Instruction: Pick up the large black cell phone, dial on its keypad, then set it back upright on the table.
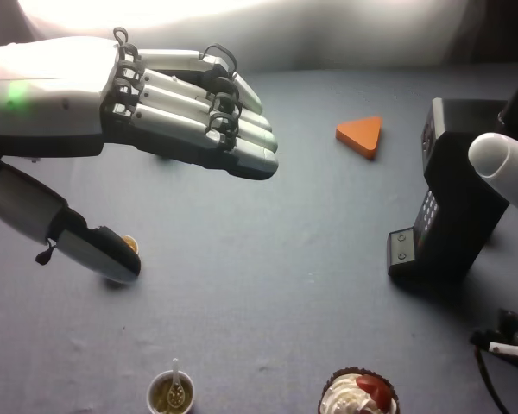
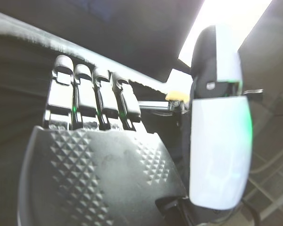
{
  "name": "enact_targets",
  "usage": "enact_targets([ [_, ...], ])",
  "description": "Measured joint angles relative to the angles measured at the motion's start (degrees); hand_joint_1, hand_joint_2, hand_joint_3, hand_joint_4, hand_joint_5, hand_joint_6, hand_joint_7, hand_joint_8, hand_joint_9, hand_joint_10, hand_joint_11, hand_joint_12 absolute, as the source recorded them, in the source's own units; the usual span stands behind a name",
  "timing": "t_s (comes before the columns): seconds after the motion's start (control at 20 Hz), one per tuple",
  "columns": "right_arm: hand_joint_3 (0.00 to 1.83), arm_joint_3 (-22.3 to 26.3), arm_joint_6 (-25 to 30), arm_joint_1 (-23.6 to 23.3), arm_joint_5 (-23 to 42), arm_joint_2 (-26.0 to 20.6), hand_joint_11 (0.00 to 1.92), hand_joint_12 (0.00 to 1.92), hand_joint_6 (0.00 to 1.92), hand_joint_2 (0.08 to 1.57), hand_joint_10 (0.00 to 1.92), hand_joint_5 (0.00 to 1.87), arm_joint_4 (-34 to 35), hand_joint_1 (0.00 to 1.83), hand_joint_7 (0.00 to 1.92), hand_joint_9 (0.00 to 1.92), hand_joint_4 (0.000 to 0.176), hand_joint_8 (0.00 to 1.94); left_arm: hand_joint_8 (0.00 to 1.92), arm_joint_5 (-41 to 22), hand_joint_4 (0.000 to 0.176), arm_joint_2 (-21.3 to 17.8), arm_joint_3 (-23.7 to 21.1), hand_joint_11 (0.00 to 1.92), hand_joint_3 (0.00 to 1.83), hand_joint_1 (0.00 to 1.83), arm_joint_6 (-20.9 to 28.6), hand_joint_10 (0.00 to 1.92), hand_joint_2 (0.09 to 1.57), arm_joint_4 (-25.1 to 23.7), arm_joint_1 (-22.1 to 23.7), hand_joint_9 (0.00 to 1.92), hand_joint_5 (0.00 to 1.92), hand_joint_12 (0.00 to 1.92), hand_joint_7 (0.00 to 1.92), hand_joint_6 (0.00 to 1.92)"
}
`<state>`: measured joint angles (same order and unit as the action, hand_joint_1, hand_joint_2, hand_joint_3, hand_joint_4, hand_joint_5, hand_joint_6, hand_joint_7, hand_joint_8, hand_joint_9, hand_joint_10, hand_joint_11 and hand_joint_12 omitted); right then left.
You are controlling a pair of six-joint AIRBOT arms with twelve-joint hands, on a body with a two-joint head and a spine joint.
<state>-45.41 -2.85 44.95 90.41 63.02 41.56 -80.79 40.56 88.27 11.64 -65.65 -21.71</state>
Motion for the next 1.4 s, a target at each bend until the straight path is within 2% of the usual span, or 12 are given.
enact_targets([
  [0.3, 0.01, -0.5, -0.2, -1.2, -1.3, 0.5, 0.0, 0.17, 0.0, 0.95, 0.0, 0.09, 0.1, 1.02, 0.03, 0.0, 0.0, 0.0, 0.0, 0.2, 0.0, 0.0, 0.4, 0.0, 0.0, 0.53, 0.0, 0.0, 1.08, 0.3, 0.0, 0.35, 0.31, 0.73, 0.35, 0.0],
  [0.35, 0.0, -0.5, -0.1, -1.4, -1.4, 0.6, 0.0, 0.26, 0.0, 0.93, 0.0, 0.12, 0.1, 1.06, 0.06, 0.01, 0.0, 0.0, 0.0, 0.2, 0.0, 0.0, 0.4, 0.0, 0.0, 0.5, 0.0, 0.0, 1.09, 0.3, 0.0, 0.33, 0.29, 0.71, 0.33, 0.0],
  [0.65, 0.0, -1.0, -0.1, -2.9, -3.1, 1.7, 0.0, 0.3, 0.0, 0.93, 0.0, 0.13, 0.6, 1.02, 0.06, 0.03, 0.0, 0.0, 0.0, 0.5, 0.0, 0.0, 1.0, 0.0, 0.0, 0.53, 0.0, 0.0, 1.1, -0.2, 0.0, 0.32, 0.3, 0.7, 0.32, 0.0],
  [0.7, 0.0, -1.0, -0.2, -3.3, -3.2, 1.9, 0.0, 0.31, 0.0, 0.92, 0.01, 0.12, 0.3, 1.08, 0.07, 0.04, 0.0, 0.0, 0.0, 0.5, 0.0, 0.1, 1.2, 0.0, 0.0, 0.53, 0.2, 0.0, 1.1, -0.9, 0.0, 0.3, 0.29, 0.66, 0.3, 0.0],
  [0.75, 0.01, -1.0, -0.2, -3.7, -3.3, 2.3, 0.0, 0.19, 0.0, 0.95, 0.0, 0.07, 0.3, 1.01, 0.03, 0.01, 0.0, 0.0, 0.0, 0.6, 0.0, 0.2, 1.2, 0.0, 0.0, 0.54, 0.5, 0.0, 1.09, -2.1, 0.1, 0.3, 0.28, 0.65, 0.3, 0.0],
  [0.8, 0.0, -1.0, -0.2, -3.7, -3.3, 2.5, 0.0, 0.17, 0.01, 0.95, 0.0, 0.08, 0.2, 1.02, 0.03, 0.01, 0.0, 0.01, 0.0, 0.7, 0.0, 0.4, 1.2, 0.0, 0.0, 0.55, 0.6, 0.0, 1.09, -2.8, 0.2, 0.31, 0.28, 0.65, 0.31, 0.0],
  [0.85, 0.0, -1.2, -0.3, -4.0, -3.3, 3.0, 0.0, 0.28, 0.0, 0.91, 0.0, 0.14, 0.0, 1.09, 0.08, 0.06, 0.0, 0.0, 0.01, 0.6, 0.0, 0.7, 1.2, 0.0, 0.0, 0.55, 0.7, 0.0, 1.08, -3.8, 0.3, 0.31, 0.28, 0.65, 0.31, 0.0],
  [1.0, 0.01, -2.0, -0.6, -4.1, -3.4, 3.8, 0.0, 0.19, 0.01, 0.94, 0.0, 0.09, 0.4, 1.04, 0.04, 0.03, 0.0, 0.01, 0.0, 0.7, 0.0, 0.8, 1.2, 0.0, 0.0, 0.54, 0.6, 0.0, 1.08, -3.5, 0.7, 0.33, 0.3, 0.77, 0.33, 0.0],
  [1.1, 0.0, -2.2, -0.6, -4.1, -3.3, 3.9, 0.0, 0.31, 0.0, 0.94, 0.0, 0.13, 0.4, 1.07, 0.08, 0.06, 0.0, 0.0, 0.0, 0.7, 0.0, 0.8, 1.2, 0.0, 0.0, 0.53, 0.6, 0.0, 1.08, -3.1, 0.8, 0.31, 0.29, 0.74, 0.31, 0.0],
  [1.15, 0.0, -2.2, -0.7, -4.2, -3.3, 4.0, 0.0, 0.44, 0.0, 0.95, 0.0, 0.18, 0.4, 1.09, 0.14, 0.11, 0.0, 0.0, 0.0, 0.8, 0.0, 0.8, 1.2, 0.0, 0.0, 0.52, 0.6, 0.0, 1.08, -3.3, 0.8, 0.32, 0.29, 0.73, 0.31, 0.0],
  [1.3, 0.01, -2.2, -0.7, -4.4, -3.2, 4.4, 0.0, 0.79, 0.0, 1.07, 0.01, 0.27, 0.2, 1.16, 0.25, 0.26, 0.0, 0.01, 0.0, 0.8, 0.0, 0.8, 1.2, 0.0, 0.0, 0.52, 0.6, 0.0, 1.09, -3.3, 0.8, 0.3, 0.28, 0.66, 0.3, 0.0],
  [1.4, 0.02, -2.2, -0.7, -4.4, -3.0, 4.5, 0.1, 0.94, 0.01, 1.18, 0.03, 0.4, -0.1, 1.26, 0.45, 0.45, 0.0, 0.02, 0.0, 1.0, 0.0, 0.8, 1.2, 0.0, 0.0, 0.54, 0.6, 0.0, 1.08, -3.4, 0.8, 0.31, 0.29, 0.67, 0.3, 0.0],
])
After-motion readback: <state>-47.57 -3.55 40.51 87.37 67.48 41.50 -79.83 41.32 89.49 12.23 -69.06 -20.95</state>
